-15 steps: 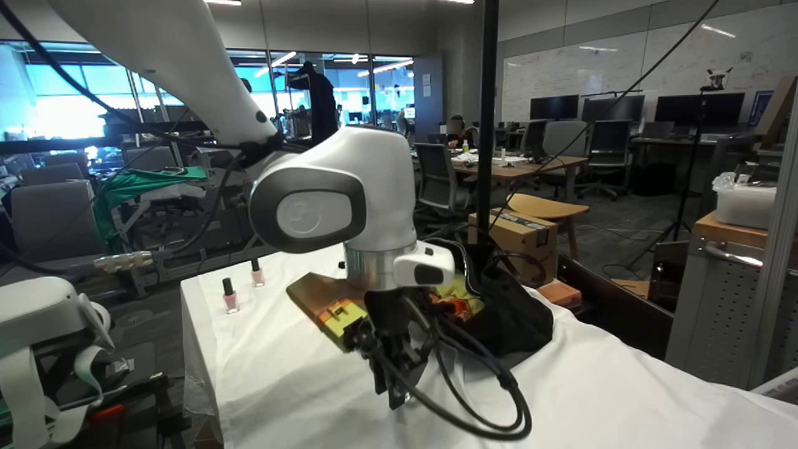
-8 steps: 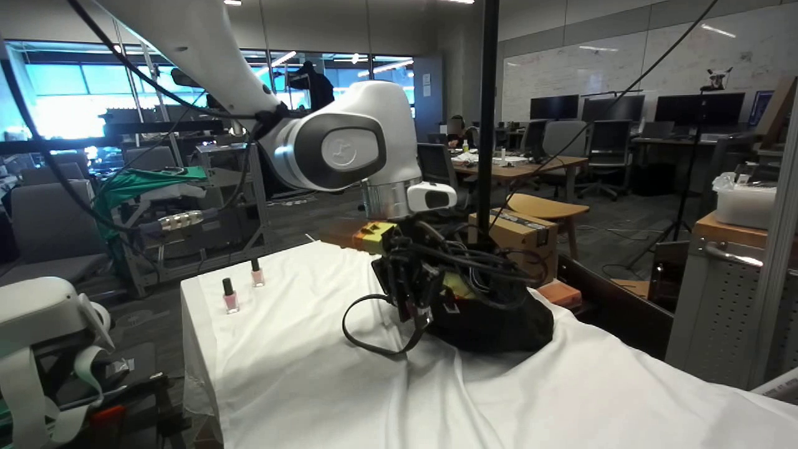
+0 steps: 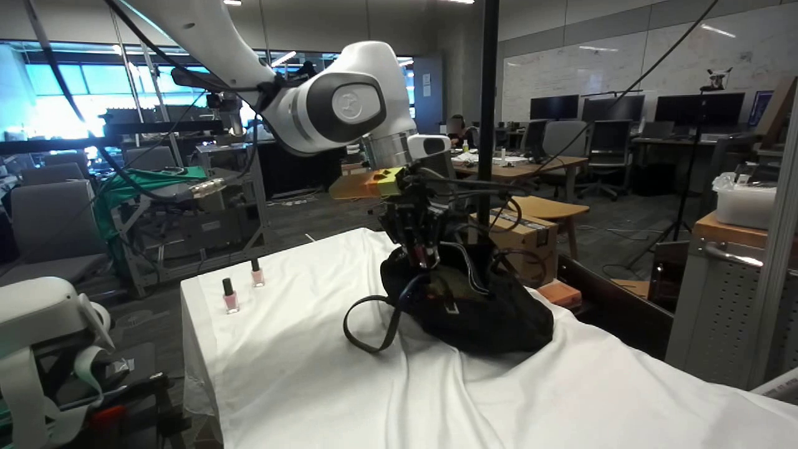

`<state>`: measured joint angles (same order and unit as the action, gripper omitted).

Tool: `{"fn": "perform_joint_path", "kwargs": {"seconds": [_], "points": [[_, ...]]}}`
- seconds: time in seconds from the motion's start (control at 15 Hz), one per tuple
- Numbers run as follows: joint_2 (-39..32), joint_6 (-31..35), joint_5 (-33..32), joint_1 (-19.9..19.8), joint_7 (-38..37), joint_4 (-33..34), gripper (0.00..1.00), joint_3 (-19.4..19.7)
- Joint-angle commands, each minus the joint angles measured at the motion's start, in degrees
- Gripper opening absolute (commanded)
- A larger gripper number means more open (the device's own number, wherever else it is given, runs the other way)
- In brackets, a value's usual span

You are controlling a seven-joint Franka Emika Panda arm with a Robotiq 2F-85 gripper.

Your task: Pick up all the nail polish on the table and put them in the bag

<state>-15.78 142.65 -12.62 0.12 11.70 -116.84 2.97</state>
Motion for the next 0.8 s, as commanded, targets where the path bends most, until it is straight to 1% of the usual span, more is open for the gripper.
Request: {"fn": "perform_joint_path", "kwargs": {"seconds": [0.0,0.2,0.73], "points": [[2.1,-1.4,-2.6,1.1,-0.4,1.8,0.15,-1.1],[0.9,-2.2,-4.3,2.2,-0.6,3.7,0.15,-1.7],[-3.7,-5.3,-4.0,3.0,0.5,7.5,0.15,-2.9]]}}
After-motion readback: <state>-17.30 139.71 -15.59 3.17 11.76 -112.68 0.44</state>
